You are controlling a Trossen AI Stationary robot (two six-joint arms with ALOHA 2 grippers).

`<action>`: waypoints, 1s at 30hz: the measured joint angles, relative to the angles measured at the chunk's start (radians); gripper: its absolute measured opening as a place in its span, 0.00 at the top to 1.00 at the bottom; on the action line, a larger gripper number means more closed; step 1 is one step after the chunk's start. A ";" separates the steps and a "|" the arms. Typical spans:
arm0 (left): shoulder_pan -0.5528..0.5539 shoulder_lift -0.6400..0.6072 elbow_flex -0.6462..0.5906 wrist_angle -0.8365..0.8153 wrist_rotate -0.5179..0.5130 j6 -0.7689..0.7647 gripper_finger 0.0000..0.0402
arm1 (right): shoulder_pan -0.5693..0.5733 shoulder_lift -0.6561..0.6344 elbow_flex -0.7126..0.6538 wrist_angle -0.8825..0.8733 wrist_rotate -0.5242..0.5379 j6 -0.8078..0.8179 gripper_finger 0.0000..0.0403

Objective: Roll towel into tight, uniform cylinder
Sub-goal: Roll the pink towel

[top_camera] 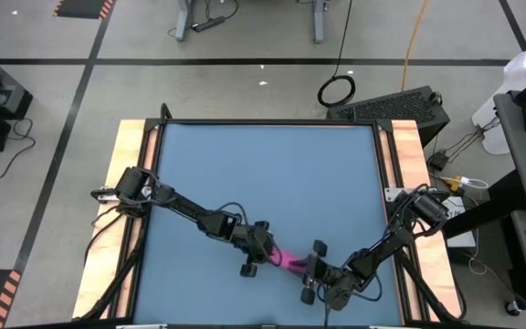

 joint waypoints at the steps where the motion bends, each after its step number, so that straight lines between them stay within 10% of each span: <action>1: 0.000 0.000 0.000 0.001 0.000 0.000 0.85 | 0.000 0.000 0.000 -0.002 -0.012 0.012 0.83; 9: -0.001 0.002 -0.003 0.062 -0.006 0.002 0.85 | 0.000 0.000 0.001 -0.022 -0.076 0.052 0.99; 30: -0.008 -0.015 -0.004 0.166 -0.002 0.062 0.67 | 0.013 -0.003 0.003 -0.078 -0.157 0.103 0.99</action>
